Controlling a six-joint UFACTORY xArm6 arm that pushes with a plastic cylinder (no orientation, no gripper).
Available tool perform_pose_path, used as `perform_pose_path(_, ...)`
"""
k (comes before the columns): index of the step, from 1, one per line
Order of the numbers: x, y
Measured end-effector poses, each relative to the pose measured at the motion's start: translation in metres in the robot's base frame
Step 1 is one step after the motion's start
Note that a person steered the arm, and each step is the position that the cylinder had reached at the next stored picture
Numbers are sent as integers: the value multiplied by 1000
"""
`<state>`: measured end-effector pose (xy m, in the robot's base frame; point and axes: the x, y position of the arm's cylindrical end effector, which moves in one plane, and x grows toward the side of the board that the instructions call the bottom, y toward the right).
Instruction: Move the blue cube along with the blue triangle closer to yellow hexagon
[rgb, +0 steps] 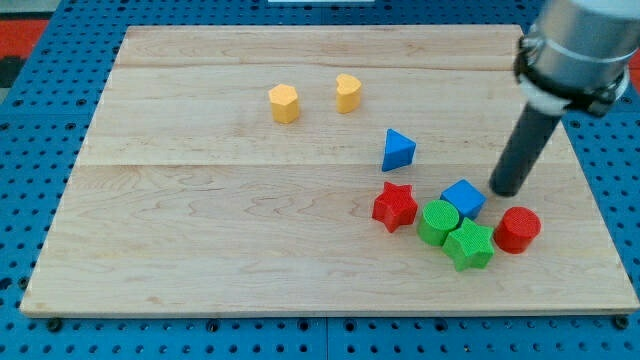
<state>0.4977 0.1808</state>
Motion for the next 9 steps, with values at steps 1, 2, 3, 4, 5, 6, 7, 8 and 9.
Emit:
perform_pose_path(1,13,-4)
perform_pose_path(2,13,-49)
perform_pose_path(3,13,-61)
perform_pose_path(4,18,-34)
perform_pose_path(5,42,-46)
perform_pose_path(6,48,-106)
perform_pose_path(7,48,-153)
perform_pose_path(8,54,-146)
perform_pose_path(9,72,-138)
